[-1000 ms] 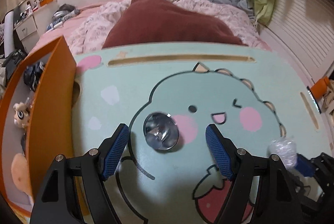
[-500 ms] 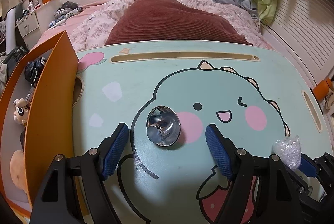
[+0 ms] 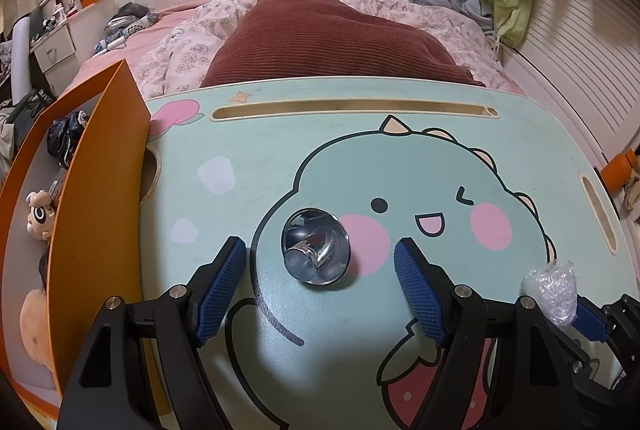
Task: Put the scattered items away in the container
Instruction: 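Grasp the silver metal cup with the left tool while the right tool holds the bundle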
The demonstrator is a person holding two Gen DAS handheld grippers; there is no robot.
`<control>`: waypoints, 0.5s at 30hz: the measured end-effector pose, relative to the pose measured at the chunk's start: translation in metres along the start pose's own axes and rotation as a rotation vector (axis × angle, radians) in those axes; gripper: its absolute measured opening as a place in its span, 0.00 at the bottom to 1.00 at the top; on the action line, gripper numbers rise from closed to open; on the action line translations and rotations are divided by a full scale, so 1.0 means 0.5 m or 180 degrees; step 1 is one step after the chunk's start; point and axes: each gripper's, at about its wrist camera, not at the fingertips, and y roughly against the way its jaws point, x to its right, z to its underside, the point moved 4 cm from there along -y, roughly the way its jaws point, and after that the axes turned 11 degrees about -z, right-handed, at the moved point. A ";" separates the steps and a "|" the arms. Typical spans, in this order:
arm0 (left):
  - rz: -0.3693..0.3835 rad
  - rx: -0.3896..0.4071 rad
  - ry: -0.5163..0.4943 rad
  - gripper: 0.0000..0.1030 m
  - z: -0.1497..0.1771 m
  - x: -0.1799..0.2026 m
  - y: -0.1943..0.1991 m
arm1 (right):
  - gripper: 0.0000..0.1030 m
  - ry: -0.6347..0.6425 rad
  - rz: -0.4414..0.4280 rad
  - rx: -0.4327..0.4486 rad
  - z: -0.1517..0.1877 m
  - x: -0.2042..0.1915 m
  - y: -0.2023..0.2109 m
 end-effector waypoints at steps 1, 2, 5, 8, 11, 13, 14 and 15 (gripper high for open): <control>-0.0004 -0.0013 0.0002 0.75 -0.002 0.000 -0.001 | 0.23 0.0000 -0.0001 0.0000 0.000 0.000 0.000; -0.0006 -0.0022 0.0002 0.75 -0.004 0.000 -0.002 | 0.23 0.0000 -0.0002 0.0000 0.000 0.000 0.000; -0.0007 -0.0031 0.0001 0.75 -0.005 0.000 -0.003 | 0.23 0.0000 0.0002 0.0000 0.000 0.000 0.000; -0.0003 -0.0048 -0.0004 0.75 -0.008 -0.001 -0.005 | 0.23 -0.0002 -0.0001 0.0000 0.000 0.000 0.000; -0.0009 -0.0036 -0.0007 0.75 -0.016 -0.002 -0.012 | 0.23 0.0004 0.0001 -0.0002 0.000 0.000 0.000; -0.0025 -0.0039 0.0015 0.75 -0.018 -0.005 -0.014 | 0.23 0.0003 -0.0001 -0.0003 -0.001 -0.001 -0.001; -0.0030 -0.0037 0.0016 0.75 -0.016 -0.005 -0.013 | 0.23 0.0003 -0.0002 -0.0002 -0.001 -0.001 -0.001; -0.0033 -0.0036 0.0016 0.75 -0.016 -0.005 -0.013 | 0.23 0.0004 -0.0001 -0.0003 -0.001 -0.001 -0.001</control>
